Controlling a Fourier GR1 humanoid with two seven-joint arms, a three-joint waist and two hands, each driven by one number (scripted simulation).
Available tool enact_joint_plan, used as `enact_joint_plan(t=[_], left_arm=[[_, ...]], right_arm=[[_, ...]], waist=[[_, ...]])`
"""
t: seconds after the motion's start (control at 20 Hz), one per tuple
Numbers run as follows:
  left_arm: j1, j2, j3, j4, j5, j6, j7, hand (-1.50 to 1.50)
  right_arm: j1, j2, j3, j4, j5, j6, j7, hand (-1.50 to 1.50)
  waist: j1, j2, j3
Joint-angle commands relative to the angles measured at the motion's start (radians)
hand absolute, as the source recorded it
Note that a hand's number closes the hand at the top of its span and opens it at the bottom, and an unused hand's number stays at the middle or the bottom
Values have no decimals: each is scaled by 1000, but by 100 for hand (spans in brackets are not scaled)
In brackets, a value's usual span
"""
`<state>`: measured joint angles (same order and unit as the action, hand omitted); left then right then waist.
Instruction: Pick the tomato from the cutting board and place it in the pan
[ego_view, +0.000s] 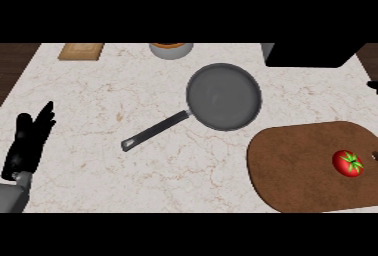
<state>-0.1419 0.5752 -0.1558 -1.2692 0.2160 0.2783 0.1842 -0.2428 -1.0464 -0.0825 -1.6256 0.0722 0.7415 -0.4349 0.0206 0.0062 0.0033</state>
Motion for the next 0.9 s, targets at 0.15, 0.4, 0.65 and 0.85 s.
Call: enact_joint_plan(t=[0.15, 0.4, 0.65, 0.85], left_arm=[[28, -5, 18, 10, -3, -21, -33, 0], [-6, 6, 54, 51, -7, -59, -15, 0], [42, -36, 45, -51, -62, -13, 38, 0], [20, -79, 55, -14, -96, -21, 36, 0]], right_arm=[[120, -64, 159, -9, 374, -153, -315, -150], [128, -71, 223, 103, 485, -262, -392, -150], [145, 0, 255, 122, 568, -335, -381, -150], [76, 43, 248, 246, 659, -387, -422, -150]], waist=[[-11, -2, 0], [-15, -3, -3], [-18, -7, -3], [-16, -5, -3]])
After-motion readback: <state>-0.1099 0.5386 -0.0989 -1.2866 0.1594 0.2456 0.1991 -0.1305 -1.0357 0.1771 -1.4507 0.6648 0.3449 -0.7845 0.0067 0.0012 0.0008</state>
